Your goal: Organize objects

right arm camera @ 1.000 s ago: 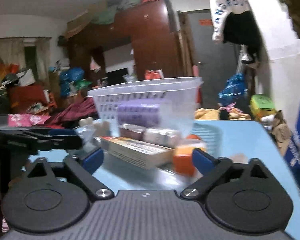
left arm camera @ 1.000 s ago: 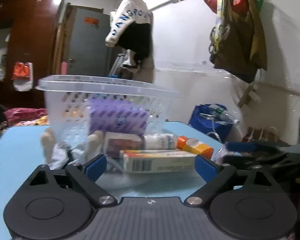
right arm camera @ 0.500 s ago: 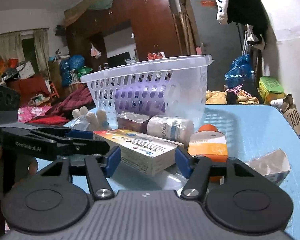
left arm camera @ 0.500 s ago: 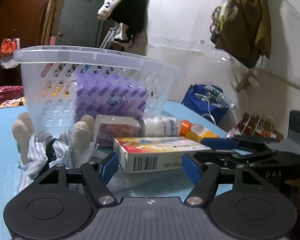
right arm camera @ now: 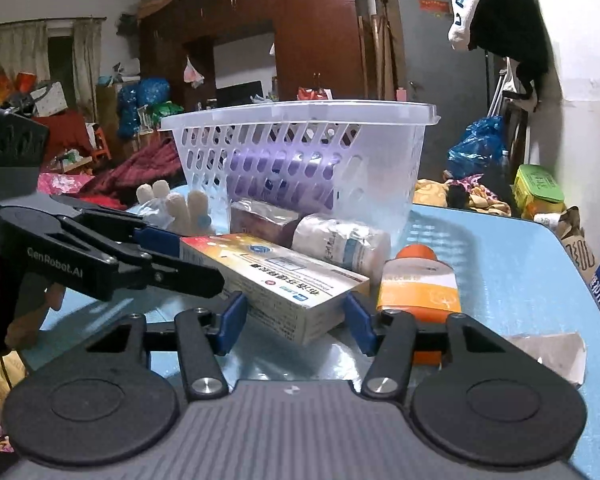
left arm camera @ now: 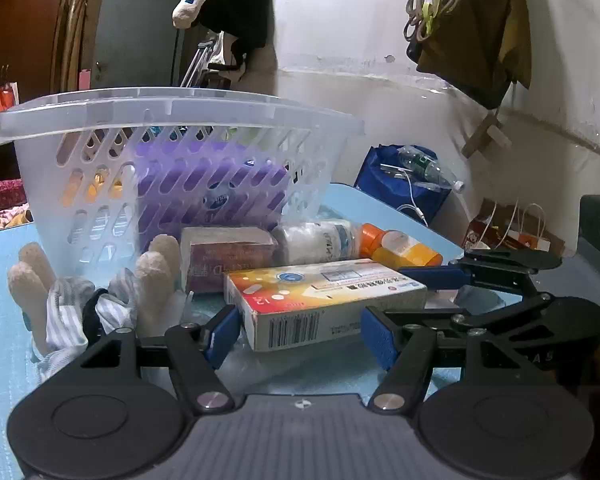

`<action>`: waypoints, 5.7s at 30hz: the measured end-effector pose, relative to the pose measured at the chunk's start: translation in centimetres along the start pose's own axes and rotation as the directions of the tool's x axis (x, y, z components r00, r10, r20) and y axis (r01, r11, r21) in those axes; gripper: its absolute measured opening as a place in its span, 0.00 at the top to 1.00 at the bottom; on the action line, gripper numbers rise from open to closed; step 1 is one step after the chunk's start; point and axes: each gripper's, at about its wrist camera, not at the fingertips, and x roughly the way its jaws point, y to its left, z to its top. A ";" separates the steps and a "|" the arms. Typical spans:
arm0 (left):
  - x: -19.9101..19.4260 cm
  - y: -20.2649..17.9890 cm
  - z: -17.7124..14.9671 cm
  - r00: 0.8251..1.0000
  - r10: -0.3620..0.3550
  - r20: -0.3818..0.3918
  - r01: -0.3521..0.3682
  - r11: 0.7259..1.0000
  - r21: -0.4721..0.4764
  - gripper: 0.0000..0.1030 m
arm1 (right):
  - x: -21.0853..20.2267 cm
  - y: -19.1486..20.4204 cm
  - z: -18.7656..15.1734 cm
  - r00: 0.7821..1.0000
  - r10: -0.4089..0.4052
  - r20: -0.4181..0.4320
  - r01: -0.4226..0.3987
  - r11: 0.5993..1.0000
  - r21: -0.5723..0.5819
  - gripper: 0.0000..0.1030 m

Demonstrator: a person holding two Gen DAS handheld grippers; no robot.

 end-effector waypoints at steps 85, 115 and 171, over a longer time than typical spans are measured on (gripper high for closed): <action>-10.2 -3.1 -4.1 0.910 0.295 0.292 -0.276 0.956 -0.102 0.04 | -8.0 -4.8 -2.6 0.971 -0.119 0.206 0.091 0.986 0.139 0.00; 1.9 -2.5 2.7 0.913 0.407 0.042 -0.406 0.913 -0.030 0.10 | -6.1 -5.1 -3.1 0.952 -0.288 0.105 0.270 0.950 0.159 0.13; -6.8 0.4 13.8 0.906 0.404 0.128 -0.401 0.915 -0.048 0.40 | 0.8 -2.1 15.6 0.992 -0.014 0.129 0.020 0.999 -0.042 0.28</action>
